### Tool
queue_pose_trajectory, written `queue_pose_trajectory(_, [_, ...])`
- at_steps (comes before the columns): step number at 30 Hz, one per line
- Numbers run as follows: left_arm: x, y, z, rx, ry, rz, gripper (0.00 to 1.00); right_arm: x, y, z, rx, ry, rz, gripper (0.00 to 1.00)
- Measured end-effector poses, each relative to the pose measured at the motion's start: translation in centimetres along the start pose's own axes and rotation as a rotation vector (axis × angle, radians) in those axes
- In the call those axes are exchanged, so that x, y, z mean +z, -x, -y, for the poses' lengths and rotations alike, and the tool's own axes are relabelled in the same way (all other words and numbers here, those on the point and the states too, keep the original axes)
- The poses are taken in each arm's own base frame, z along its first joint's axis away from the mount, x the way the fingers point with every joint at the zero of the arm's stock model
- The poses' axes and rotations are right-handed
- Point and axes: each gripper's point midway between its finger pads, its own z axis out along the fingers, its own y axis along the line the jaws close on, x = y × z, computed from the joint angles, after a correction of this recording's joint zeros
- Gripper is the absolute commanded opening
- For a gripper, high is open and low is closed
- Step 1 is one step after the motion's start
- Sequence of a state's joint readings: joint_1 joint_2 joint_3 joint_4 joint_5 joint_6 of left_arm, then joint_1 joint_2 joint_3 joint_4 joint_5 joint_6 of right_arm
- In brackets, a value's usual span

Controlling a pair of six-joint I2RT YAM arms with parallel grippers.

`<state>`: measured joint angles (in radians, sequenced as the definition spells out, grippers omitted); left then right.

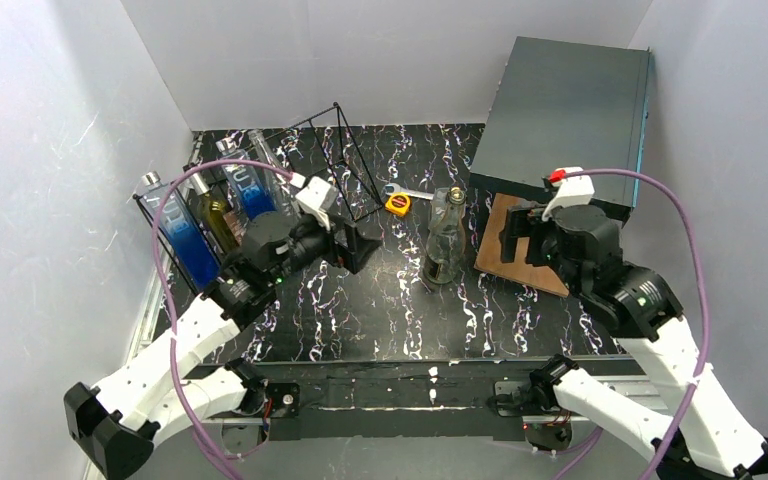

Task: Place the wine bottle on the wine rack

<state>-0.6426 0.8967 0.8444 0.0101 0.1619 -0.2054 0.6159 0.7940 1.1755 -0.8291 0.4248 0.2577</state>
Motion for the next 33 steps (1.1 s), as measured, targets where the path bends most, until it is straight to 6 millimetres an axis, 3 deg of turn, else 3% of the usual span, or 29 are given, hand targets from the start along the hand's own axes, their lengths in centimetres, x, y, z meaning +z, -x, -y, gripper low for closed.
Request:
queue_pose_trajectory(5, [1.8, -1.6, 4.4, -0.022, -0.078, -0.062, 0.89, -1.5, 1.9, 1.6, -0.001, -0.044, 0.123, 1.00])
queue_pose_trajectory(9, [4.1, -2.8, 6.6, -0.011, -0.097, -0.116, 0.91, -2.1, 2.3, 2.4, -0.003, -0.064, 0.178, 1.00])
queue_pose_trajectory(17, [8.0, -2.6, 8.3, 0.028, -0.084, -0.040, 0.94, -1.7, 1.2, 3.9, -0.068, -0.133, 0.179, 1.00])
queue_pose_trajectory(25, [12.7, -3.8, 8.6, 0.075, -0.041, -0.025, 0.94, -2.3, 1.1, 4.7, -0.099, -0.159, 0.224, 1.00])
queue_pose_trajectory(33, [13.4, -2.4, 8.8, 0.065, -0.033, 0.021, 0.94, -2.9, 0.6, 5.0, -0.099, -0.156, 0.246, 1.00])
